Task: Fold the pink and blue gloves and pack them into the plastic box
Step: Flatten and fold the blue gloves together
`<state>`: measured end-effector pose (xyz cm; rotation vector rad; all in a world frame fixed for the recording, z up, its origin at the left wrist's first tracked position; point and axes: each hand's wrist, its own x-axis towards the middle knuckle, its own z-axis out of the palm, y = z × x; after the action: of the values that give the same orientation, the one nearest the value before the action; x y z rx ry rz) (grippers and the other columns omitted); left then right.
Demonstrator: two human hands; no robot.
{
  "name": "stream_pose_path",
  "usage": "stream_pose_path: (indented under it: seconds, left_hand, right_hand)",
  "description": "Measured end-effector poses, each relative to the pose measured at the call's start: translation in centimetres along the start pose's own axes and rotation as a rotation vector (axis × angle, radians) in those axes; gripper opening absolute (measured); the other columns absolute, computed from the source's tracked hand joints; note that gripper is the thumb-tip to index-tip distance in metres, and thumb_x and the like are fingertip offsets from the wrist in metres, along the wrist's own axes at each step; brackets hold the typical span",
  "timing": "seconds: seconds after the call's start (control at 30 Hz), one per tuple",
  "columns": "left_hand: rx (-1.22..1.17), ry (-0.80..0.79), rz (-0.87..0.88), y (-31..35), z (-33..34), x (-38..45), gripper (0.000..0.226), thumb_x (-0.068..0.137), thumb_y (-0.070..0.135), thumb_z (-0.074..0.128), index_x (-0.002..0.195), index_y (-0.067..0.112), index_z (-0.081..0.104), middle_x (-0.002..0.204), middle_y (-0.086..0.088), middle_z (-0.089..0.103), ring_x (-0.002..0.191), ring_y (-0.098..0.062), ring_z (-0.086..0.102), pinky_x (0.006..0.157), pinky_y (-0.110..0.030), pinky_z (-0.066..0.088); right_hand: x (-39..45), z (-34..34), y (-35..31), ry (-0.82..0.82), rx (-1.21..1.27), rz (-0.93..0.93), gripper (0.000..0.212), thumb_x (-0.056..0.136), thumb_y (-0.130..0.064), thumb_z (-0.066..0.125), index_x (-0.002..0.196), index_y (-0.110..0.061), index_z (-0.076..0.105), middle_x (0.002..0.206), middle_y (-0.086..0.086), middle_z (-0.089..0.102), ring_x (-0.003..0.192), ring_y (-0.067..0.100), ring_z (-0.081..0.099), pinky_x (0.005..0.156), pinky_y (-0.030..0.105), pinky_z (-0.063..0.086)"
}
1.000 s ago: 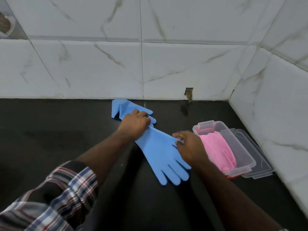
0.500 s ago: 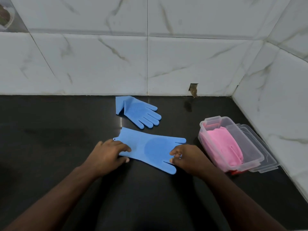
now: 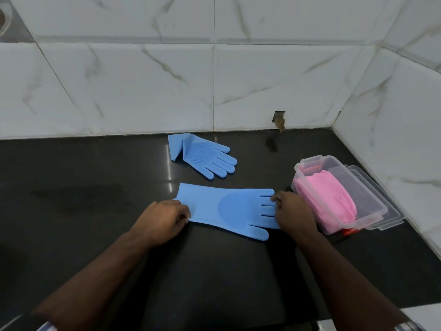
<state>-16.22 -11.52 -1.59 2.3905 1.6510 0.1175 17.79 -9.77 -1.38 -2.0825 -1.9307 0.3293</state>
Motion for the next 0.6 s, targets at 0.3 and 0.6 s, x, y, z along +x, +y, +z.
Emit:
stream_pose_path:
  seconds: [0.3,0.6]
  left_hand:
    - [-0.137,-0.206,0.047,-0.5,0.4,-2.0,0.025,0.085,0.050,0.065,0.108,0.041,0.064,0.099,0.021,0.059,0.091,0.000,0.057,0.081,-0.024,0.050]
    - [-0.323,-0.295,0.114,-0.3,0.5,-2.4,0.009,0.086,0.042,0.064,0.091,0.040,0.071,0.092,0.024,0.065,0.089,0.004,0.061,0.080,-0.024,0.052]
  right_hand:
    - [-0.9,0.7,-0.3,-0.223,-0.035,0.001,0.038,0.079,-0.038,0.073,0.116,-0.034,0.066,0.119,-0.001,0.053,0.110,0.023,0.052,0.098,0.035,0.040]
    - [-2.6,0.3,0.2,0.079,0.084,0.084,0.026,0.086,-0.005,0.064,0.106,-0.017,0.074,0.110,0.005,0.068,0.100,0.022,0.063,0.085,0.027,0.044]
